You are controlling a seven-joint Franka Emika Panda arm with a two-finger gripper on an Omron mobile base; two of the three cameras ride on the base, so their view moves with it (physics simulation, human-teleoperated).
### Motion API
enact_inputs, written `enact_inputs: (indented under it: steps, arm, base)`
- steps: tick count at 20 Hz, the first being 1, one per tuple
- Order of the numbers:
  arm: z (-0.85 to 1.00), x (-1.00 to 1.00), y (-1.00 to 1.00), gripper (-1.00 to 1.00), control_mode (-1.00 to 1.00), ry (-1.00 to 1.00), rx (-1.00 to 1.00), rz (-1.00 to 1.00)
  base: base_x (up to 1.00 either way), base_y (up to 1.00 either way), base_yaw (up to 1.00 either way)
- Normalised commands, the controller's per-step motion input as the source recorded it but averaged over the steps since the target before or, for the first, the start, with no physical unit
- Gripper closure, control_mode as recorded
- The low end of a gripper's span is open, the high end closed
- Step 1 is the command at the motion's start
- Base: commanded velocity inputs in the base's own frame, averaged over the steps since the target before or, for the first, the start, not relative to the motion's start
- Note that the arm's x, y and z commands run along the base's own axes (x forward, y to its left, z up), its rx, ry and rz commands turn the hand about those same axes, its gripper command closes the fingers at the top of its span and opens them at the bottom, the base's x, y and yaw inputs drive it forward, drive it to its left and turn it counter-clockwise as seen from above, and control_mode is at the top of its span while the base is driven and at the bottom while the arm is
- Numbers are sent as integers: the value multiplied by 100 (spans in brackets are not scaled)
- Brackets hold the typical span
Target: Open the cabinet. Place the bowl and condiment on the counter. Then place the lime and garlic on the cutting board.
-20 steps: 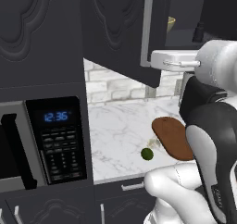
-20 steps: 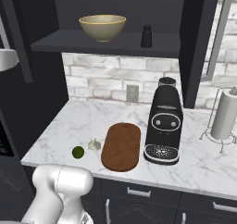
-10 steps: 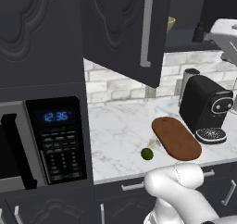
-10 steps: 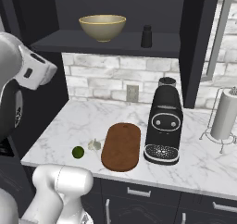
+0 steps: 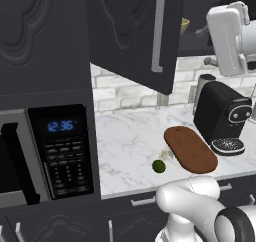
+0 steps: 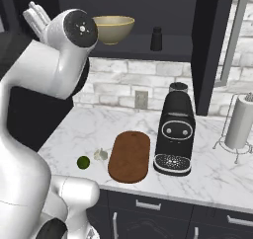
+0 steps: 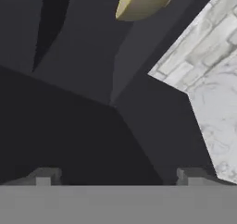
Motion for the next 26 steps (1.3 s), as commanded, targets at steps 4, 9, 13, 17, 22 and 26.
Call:
enact_inputs:
  steps: [4,9,13,17,22,26]
  arm:
    - [-37,97,72,-100,-100,25,27,52]
    - [-11,27,100,-100,-100,18,5,54]
    - [0,-37,100,-100,-100,1,-4,32]
    - [-8,-51,100,-100,-100,-3,-7,8]
    - [-42,-6,65,-100,-100,2,0,-2]
    - [-9,-12,-66,-100,-100,-7,5,-19]
  base:
    - [0,0,0]
    - [0,0,0]
    - [0,0,0]
    - [0,0,0]
    - [0,0,0]
    - [0,0,0]
